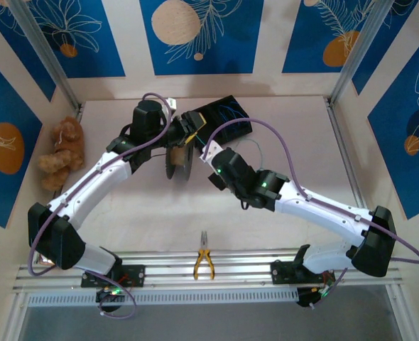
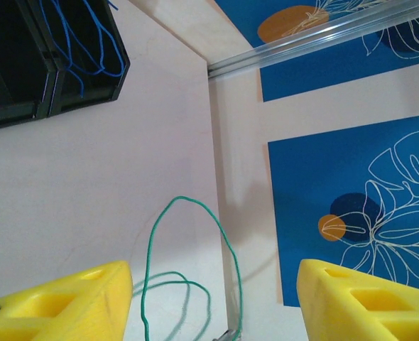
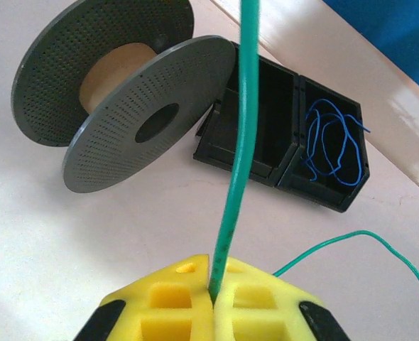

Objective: Wrap the cables

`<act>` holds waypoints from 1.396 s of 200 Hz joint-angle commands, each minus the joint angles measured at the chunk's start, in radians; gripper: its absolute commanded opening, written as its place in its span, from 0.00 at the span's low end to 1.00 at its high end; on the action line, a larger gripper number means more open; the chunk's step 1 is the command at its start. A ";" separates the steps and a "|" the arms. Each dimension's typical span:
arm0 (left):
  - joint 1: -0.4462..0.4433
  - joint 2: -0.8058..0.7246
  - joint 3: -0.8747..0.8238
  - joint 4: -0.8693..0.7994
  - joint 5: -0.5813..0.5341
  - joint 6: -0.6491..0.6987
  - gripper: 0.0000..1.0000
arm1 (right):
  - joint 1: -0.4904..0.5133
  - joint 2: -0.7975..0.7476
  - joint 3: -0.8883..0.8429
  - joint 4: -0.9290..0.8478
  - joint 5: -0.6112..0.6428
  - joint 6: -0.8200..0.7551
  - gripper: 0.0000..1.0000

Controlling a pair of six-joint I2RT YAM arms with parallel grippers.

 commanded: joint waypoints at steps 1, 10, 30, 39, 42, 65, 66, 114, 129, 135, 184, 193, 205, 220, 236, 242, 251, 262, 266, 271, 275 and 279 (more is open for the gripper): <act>-0.006 -0.027 0.004 0.014 0.000 -0.010 0.58 | -0.007 0.007 0.003 -0.008 0.017 0.019 0.00; -0.006 -0.033 0.000 0.015 -0.006 -0.012 0.56 | -0.011 0.010 0.005 -0.015 0.018 0.025 0.00; -0.006 -0.040 -0.005 0.016 -0.011 -0.016 0.51 | -0.022 0.019 0.010 -0.034 0.008 0.038 0.00; -0.007 -0.042 -0.007 0.017 -0.011 -0.018 0.47 | -0.026 0.023 0.013 -0.040 0.005 0.043 0.00; -0.006 -0.043 -0.008 0.018 -0.012 -0.017 0.45 | -0.025 0.024 0.013 -0.042 0.002 0.044 0.00; -0.006 -0.042 -0.004 0.013 -0.015 -0.011 0.29 | -0.028 0.030 0.019 -0.051 -0.008 0.050 0.00; -0.006 -0.042 -0.004 0.013 -0.016 -0.012 0.28 | -0.028 0.030 0.019 -0.050 -0.009 0.051 0.00; -0.004 -0.023 0.059 -0.083 -0.027 0.084 0.00 | -0.034 -0.009 -0.004 -0.046 -0.075 0.038 0.00; -0.004 -0.014 0.098 -0.131 -0.026 0.145 0.00 | -0.053 -0.044 -0.020 -0.046 -0.143 0.026 0.00; -0.004 -0.007 0.126 -0.162 -0.025 0.184 0.00 | -0.065 -0.059 -0.025 -0.048 -0.184 0.024 0.00; -0.006 0.050 0.288 -0.355 0.055 0.375 0.00 | -0.235 -0.158 -0.012 -0.079 -0.606 0.092 0.34; -0.007 0.045 0.278 -0.326 0.081 0.366 0.00 | -0.265 -0.167 -0.011 -0.069 -0.670 0.110 0.41; -0.006 0.036 0.257 -0.275 0.114 0.345 0.00 | -0.298 -0.171 -0.010 -0.057 -0.738 0.133 0.47; -0.006 0.031 0.231 -0.199 0.160 0.311 0.00 | -0.344 -0.169 -0.009 -0.032 -0.839 0.164 0.59; -0.006 0.034 0.217 -0.140 0.202 0.279 0.00 | -0.389 -0.162 -0.018 0.011 -0.970 0.174 0.65; -0.008 0.037 0.215 -0.127 0.213 0.272 0.00 | -0.396 -0.166 -0.028 0.039 -1.008 0.166 0.67; -0.010 0.037 0.213 -0.112 0.223 0.265 0.00 | -0.400 -0.174 -0.052 0.086 -1.045 0.158 0.69; -0.011 0.038 0.214 -0.096 0.234 0.260 0.00 | -0.401 -0.180 -0.075 0.135 -1.054 0.158 0.72; -0.012 0.037 0.213 -0.094 0.237 0.258 0.00 | -0.405 -0.180 -0.078 0.147 -1.059 0.159 0.74; -0.014 0.035 0.213 -0.091 0.242 0.256 0.00 | -0.407 -0.177 -0.081 0.155 -1.069 0.159 0.75; -0.014 0.035 0.213 -0.087 0.243 0.255 0.00 | -0.411 -0.172 -0.079 0.158 -1.074 0.161 0.76; -0.015 0.033 0.211 -0.082 0.245 0.253 0.00 | -0.414 -0.166 -0.077 0.160 -1.083 0.164 0.77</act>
